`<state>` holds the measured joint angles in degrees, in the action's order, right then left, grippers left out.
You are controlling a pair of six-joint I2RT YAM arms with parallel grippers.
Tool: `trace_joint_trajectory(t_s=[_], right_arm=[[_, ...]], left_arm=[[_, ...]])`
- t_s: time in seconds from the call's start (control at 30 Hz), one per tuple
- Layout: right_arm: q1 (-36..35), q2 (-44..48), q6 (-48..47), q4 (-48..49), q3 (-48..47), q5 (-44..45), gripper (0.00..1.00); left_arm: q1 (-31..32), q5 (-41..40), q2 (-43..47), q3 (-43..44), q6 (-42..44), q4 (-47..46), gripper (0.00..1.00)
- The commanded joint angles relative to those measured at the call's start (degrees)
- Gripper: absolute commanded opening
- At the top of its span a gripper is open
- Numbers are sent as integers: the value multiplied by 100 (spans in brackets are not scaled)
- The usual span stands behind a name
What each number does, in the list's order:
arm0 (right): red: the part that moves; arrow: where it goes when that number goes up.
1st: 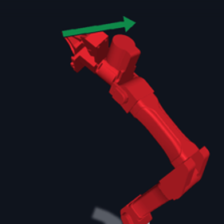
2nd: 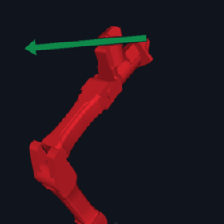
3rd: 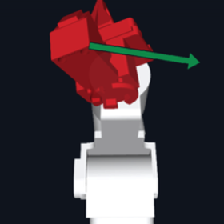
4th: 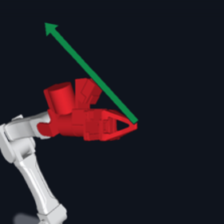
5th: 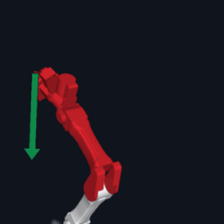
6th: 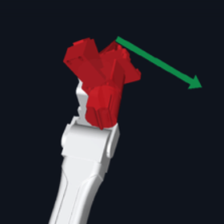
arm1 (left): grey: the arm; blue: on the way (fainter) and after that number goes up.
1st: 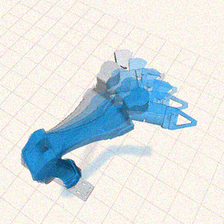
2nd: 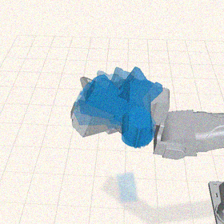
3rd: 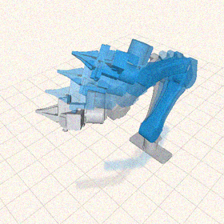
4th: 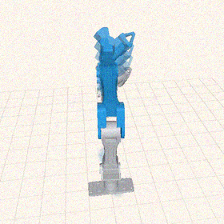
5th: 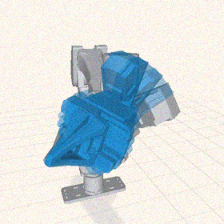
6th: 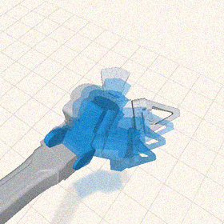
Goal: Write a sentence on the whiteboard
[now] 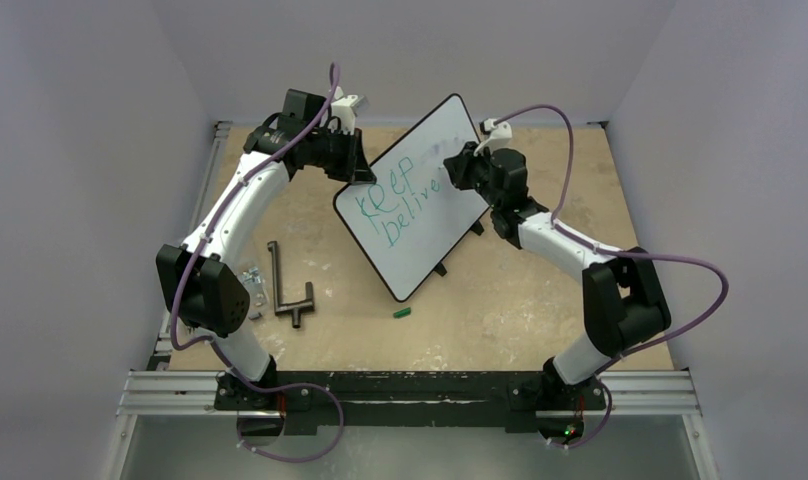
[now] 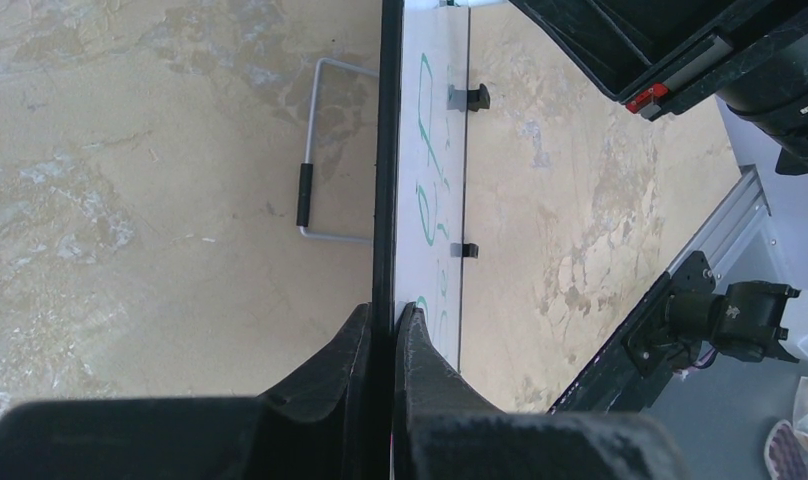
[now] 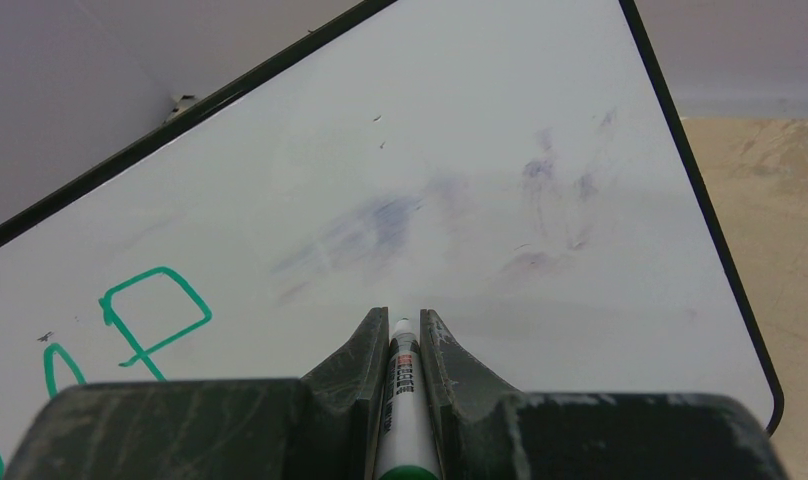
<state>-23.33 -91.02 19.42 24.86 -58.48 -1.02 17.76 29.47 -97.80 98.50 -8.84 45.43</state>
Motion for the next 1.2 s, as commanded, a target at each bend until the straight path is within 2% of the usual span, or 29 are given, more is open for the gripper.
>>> trace_joint_trajectory(t_s=[0.0,0.37,0.8,1.17], right_arm=[[13,64,115,304,130,-60,0],[31,233,204,419,802,-46,0],[34,820,165,352,408,-148,0],[41,326,377,656,-70,-537,0]], left_arm=[[-88,-1304,156,-64,603,173,0],[-88,-1292,178,-70,589,163,0],[-88,-1348,163,-60,594,189,0],[-88,-1387,156,-60,612,203,0]])
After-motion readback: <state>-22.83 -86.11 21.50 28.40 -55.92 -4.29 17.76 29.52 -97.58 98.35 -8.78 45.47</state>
